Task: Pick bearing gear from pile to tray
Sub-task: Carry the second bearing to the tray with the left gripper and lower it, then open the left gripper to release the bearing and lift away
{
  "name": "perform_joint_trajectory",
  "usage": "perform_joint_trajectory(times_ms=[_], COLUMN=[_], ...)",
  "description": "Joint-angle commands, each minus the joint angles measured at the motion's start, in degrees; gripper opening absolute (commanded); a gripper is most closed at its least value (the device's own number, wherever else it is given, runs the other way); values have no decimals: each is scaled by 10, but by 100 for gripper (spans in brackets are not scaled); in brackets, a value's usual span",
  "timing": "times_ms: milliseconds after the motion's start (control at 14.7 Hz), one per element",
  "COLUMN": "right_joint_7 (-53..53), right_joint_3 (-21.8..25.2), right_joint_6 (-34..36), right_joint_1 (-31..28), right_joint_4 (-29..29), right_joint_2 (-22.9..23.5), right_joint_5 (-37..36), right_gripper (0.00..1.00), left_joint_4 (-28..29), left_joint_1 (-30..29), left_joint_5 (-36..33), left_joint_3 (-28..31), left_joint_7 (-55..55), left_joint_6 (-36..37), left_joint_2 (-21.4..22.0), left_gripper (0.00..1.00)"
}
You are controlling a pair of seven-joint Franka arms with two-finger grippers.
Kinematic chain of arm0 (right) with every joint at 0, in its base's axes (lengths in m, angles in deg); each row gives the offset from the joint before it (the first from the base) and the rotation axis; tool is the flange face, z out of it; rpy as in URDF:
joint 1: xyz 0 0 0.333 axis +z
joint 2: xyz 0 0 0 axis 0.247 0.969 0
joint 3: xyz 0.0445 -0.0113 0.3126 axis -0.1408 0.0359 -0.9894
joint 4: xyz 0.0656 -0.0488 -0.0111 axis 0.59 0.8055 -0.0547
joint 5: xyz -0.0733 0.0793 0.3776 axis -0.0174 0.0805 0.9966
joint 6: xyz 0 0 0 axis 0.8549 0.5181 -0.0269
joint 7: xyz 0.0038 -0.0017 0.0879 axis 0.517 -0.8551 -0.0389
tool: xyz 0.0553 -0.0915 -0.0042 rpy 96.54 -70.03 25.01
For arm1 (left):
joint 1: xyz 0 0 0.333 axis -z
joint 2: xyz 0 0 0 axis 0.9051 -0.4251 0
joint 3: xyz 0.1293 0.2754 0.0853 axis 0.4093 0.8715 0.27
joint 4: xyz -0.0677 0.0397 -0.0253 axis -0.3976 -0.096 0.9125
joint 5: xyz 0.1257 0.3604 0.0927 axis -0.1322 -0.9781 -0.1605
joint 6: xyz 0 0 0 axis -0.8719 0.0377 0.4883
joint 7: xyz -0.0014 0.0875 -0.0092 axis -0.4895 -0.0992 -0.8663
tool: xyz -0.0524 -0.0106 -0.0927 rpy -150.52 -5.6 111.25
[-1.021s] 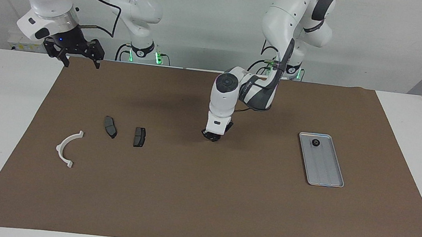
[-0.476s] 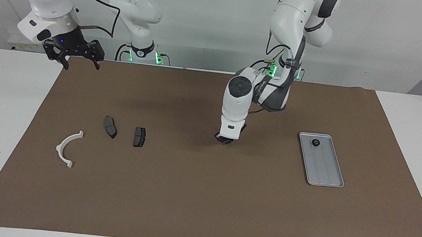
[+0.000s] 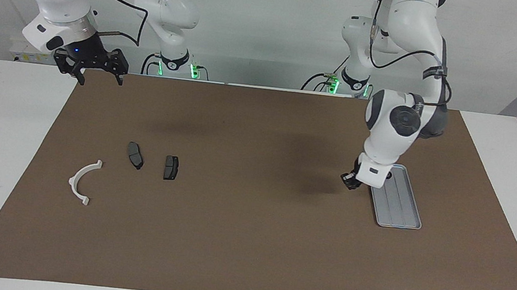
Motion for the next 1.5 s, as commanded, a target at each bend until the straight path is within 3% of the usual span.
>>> perform_joint_trajectory(times_ms=[0,136,476,749,1157,1293,1429], right_joint_7=[-15,-15,7,27,21,20,20], right_joint_3=[-2,-2,-2,-2,-2,-2,-2], right_joint_6=[-15,-15,-17,-15,-16,-16,-16], right_joint_1=[-4,-4,-5,-4,-6,-5,-5], right_joint_4=[21,21,21,21,23,23,23], right_joint_2=[-17,-17,-17,-17,-17,-18,-17], right_joint_5=[-5,-5,-3,-1,-1,-1,-1], right_gripper=[100,100,100,100,100,100,100], left_joint_4=[25,25,41,107,114,126,130], left_joint_1=[-75,-105,-107,-109,-123,-123,-122], left_joint_5=[-5,-5,-5,-5,-5,-5,-5], left_joint_3=[-9,-9,-8,-7,-8,-9,-9], left_joint_7=[126,160,156,159,161,159,156], left_joint_6=[-43,-52,-66,-124,-145,-156,-159], left_joint_2=[10,8,-2,3,1,2,3], left_gripper=[0,0,0,0,0,8,10])
